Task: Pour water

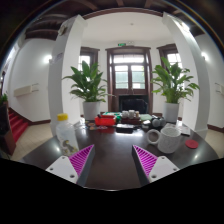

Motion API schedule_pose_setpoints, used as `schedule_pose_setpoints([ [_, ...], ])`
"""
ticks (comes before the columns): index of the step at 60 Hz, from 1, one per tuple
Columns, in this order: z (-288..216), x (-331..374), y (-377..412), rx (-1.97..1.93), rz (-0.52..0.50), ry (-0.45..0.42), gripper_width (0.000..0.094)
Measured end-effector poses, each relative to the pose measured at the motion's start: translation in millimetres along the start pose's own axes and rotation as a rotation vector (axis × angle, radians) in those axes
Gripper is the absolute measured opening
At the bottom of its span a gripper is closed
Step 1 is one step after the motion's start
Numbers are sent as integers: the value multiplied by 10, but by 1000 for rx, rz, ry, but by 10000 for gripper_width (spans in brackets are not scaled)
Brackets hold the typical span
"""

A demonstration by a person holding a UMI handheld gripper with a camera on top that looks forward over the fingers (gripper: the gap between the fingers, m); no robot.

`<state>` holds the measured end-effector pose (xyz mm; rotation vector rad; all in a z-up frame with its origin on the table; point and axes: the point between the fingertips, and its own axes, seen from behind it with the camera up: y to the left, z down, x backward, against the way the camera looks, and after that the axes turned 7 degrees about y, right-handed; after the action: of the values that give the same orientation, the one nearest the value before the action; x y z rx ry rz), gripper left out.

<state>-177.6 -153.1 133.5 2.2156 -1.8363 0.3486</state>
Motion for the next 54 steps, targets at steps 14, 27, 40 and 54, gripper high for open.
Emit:
schedule_pose_setpoints([
  [14,-30,-159,565,57,-148,-11,750],
  [27,-123,-404,679,72,-215,-13,756],
  [40,-266,-733,202,84,-222,-18,752],
  [54,-227,-865,-423,86,-235,-13,574],
])
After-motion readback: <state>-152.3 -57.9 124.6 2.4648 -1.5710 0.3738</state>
